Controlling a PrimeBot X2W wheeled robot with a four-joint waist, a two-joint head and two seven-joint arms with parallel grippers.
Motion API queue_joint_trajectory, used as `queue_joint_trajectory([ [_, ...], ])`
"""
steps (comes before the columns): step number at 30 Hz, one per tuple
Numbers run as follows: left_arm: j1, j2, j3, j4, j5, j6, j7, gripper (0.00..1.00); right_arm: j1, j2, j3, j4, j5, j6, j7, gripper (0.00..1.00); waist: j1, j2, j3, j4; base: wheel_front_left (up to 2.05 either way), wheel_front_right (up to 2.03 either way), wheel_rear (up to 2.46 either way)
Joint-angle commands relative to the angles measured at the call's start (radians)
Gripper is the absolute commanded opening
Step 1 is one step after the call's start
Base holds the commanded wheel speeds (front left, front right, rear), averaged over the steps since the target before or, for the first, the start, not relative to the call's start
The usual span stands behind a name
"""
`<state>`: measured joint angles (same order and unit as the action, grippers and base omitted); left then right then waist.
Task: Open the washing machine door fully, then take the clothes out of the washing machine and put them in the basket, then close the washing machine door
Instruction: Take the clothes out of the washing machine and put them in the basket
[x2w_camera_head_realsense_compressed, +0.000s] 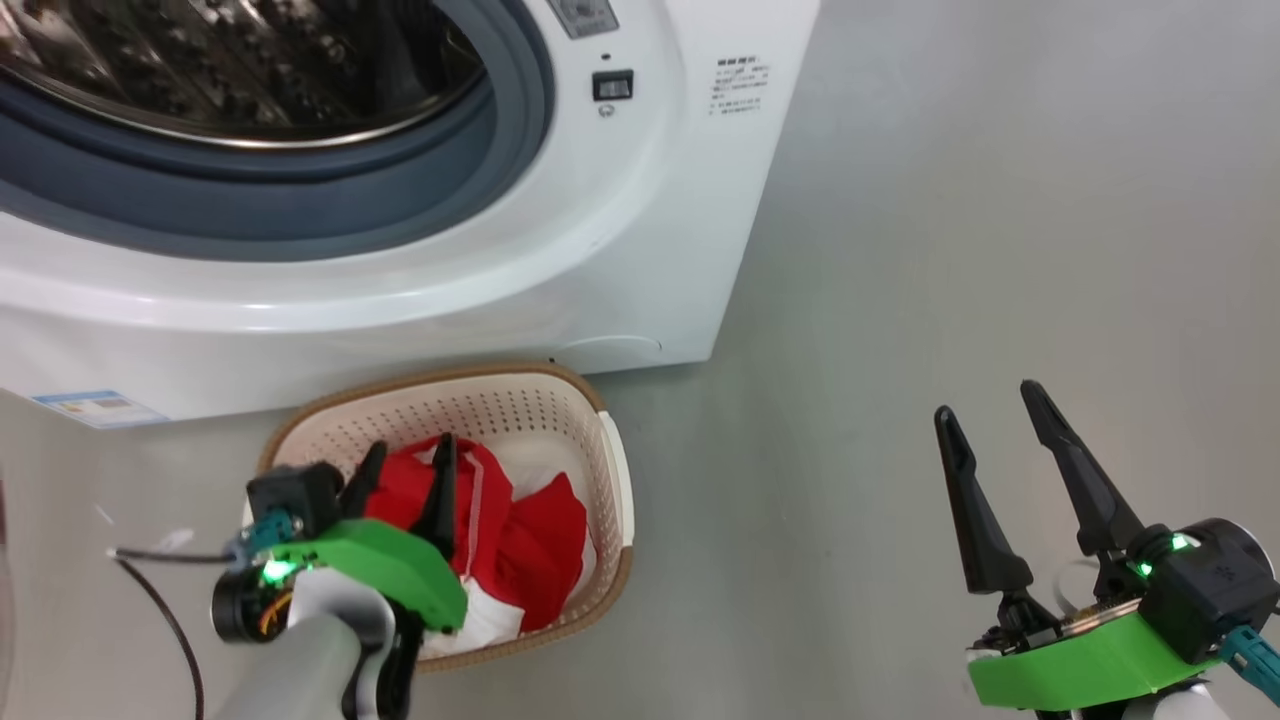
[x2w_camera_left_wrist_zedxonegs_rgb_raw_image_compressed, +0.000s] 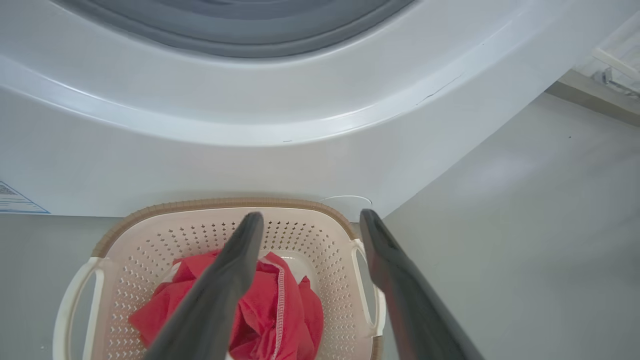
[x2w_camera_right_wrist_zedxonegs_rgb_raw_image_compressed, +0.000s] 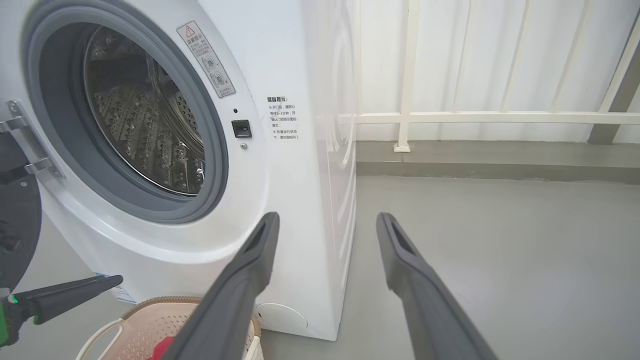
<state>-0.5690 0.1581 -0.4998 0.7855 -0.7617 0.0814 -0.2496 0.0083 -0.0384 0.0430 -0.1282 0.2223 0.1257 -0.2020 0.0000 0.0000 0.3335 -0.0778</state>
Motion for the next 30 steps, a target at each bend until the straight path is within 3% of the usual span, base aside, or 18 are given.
queue_joint_trajectory([
  [1, 0.031, 0.037, 0.036, -0.051, 0.010, 0.019, -0.012, 1.00, 0.011, -0.012, 0.017, -0.026, -0.003, 0.005, 0.002, 1.00, 0.0000, 0.0000, -0.040, 0.023, 0.00, 0.00, 0.00],
  [8, 0.219, 0.112, 0.060, -0.388, 0.035, 0.141, -0.012, 1.00, 0.049, -0.012, 0.013, -0.032, -0.009, 0.005, 0.019, 1.00, 0.0000, 0.0000, -0.122, 0.050, 0.00, 0.00, 0.00],
  [20, 0.416, 0.203, 0.103, -0.744, 0.131, 0.270, -0.012, 1.00, 0.105, -0.012, -0.003, -0.063, -0.067, 0.005, 0.037, 1.00, 0.0000, 0.0000, -0.208, 0.072, 0.00, 0.00, 0.00],
  [30, 0.539, 0.214, 0.157, -0.878, 0.205, 0.291, -0.012, 1.00, 0.156, -0.012, -0.025, -0.067, -0.095, 0.005, 0.035, 1.00, 0.0000, 0.0000, -0.270, 0.066, 0.00, 0.00, 0.00],
])
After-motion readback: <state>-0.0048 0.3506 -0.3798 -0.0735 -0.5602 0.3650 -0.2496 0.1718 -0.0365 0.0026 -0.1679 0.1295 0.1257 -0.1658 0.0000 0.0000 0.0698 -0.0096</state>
